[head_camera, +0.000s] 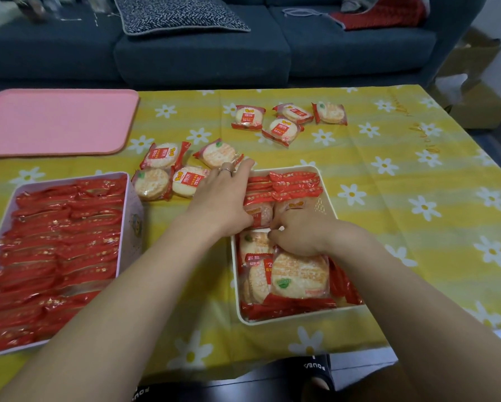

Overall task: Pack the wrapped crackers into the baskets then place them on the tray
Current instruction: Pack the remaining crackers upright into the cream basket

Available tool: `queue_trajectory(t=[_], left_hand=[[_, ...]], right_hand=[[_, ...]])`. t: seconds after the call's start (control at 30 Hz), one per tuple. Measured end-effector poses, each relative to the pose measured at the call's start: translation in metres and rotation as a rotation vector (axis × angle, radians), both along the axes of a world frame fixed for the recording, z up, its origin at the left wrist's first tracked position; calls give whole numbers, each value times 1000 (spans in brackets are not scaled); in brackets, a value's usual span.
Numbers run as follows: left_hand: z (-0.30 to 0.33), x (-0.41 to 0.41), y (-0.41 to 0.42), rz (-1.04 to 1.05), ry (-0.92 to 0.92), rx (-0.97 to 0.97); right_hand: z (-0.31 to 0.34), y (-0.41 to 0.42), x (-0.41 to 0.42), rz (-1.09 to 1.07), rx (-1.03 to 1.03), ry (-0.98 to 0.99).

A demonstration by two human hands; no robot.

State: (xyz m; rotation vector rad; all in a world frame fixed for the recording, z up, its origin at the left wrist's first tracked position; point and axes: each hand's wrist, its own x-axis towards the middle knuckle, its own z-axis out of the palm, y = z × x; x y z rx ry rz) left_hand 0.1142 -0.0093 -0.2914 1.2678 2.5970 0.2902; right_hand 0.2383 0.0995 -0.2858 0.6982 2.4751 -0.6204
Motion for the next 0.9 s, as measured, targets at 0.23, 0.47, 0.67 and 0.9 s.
queue_trajectory(t=[0.23, 0.47, 0.67, 0.9], left_hand=[[-1, 2, 2, -12, 58, 28], [1, -2, -1, 15, -58, 58], [13, -7, -3, 51, -250, 207], [40, -6, -5, 154, -549, 522]], right_hand=[[7, 4, -2, -43, -57, 140], [22, 3, 3, -67, -84, 270], [38, 6, 11, -144, -122, 384], [58, 16, 25, -425, -419, 674]])
